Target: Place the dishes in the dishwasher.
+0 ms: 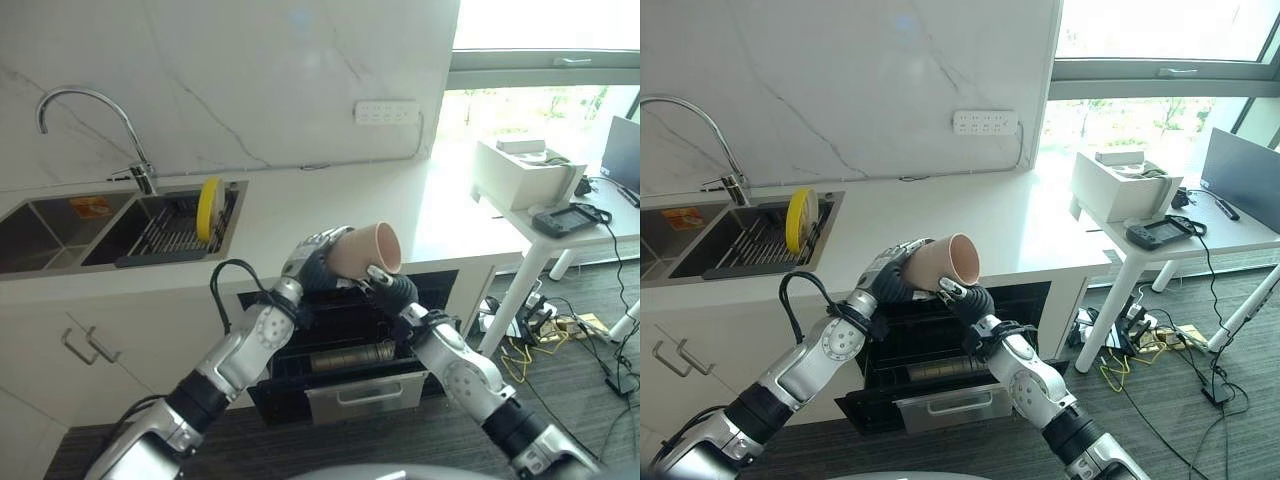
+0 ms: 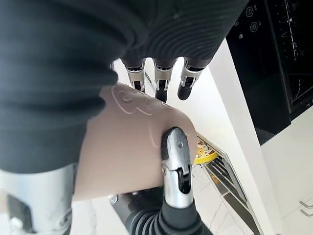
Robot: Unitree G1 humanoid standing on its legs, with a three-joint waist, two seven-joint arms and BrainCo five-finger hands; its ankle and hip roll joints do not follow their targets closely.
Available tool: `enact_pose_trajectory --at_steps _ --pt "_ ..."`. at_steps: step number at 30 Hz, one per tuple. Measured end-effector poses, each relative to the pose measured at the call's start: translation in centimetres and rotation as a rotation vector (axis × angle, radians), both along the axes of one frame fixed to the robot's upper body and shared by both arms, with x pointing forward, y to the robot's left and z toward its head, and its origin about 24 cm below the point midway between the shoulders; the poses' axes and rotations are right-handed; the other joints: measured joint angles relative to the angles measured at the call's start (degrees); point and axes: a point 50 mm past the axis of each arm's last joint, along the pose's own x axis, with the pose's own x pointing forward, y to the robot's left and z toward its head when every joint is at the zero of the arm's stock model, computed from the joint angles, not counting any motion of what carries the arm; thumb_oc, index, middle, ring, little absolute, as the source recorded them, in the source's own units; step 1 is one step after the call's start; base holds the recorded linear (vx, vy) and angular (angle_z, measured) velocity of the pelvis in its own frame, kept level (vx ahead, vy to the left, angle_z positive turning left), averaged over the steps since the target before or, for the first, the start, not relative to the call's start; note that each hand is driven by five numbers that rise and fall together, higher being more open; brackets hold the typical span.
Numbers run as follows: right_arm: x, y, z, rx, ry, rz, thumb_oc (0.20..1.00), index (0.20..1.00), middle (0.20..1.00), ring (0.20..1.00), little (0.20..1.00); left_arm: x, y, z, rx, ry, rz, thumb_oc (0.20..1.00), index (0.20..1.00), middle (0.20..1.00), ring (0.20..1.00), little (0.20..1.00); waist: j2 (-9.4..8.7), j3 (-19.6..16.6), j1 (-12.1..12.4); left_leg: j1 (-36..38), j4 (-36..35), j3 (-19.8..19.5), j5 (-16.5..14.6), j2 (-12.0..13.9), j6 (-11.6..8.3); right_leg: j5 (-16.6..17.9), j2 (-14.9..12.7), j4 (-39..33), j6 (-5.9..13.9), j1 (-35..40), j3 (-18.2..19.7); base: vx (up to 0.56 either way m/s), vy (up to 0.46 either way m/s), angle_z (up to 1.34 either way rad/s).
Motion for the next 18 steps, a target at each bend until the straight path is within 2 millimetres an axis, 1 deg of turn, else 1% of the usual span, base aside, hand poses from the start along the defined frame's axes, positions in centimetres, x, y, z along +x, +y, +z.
enact_pose_trajectory --at_steps 5,10,18 --pt "0.03 -0.01 -0.25 -0.051 -0.007 -0.011 1.0 1.0 1.0 1.0 1.0 0.1 -0.39 0.06 0.013 0.004 -0.015 0.2 0.2 0.2 0.2 0.2 0.08 -0.03 0.46 -0.02 0.02 -0.13 0.01 -0.06 0.0 -0.1 -0.02 0.02 -0.1 0.06 -0.34 0.0 0.002 0.01" --pt "0.28 -0.1 -0.66 -0.176 -0.034 -0.045 1.0 1.0 1.0 1.0 1.0 0.07 -0.68 -0.1 0.024 0.022 -0.033 0.2 0.2 0.2 0.2 0.2 0.12 -0.04 0.72 0.0 0.03 -0.13 0.01 -0.1 0.01 -0.1 -0.02 0.03 -0.11 0.07 -0.33 0.0 0.0 0.0" --pt "0.73 0.03 -0.37 -0.256 -0.055 -0.137 1.0 1.0 1.0 1.0 1.0 0.24 -0.88 -0.24 0.021 0.042 -0.007 0.2 0.2 0.2 0.2 0.2 0.35 0.02 0.65 0.0 0.03 -0.11 0.01 -0.14 0.01 -0.1 -0.04 0.02 -0.11 0.05 -0.31 0.0 0.0 0.0"
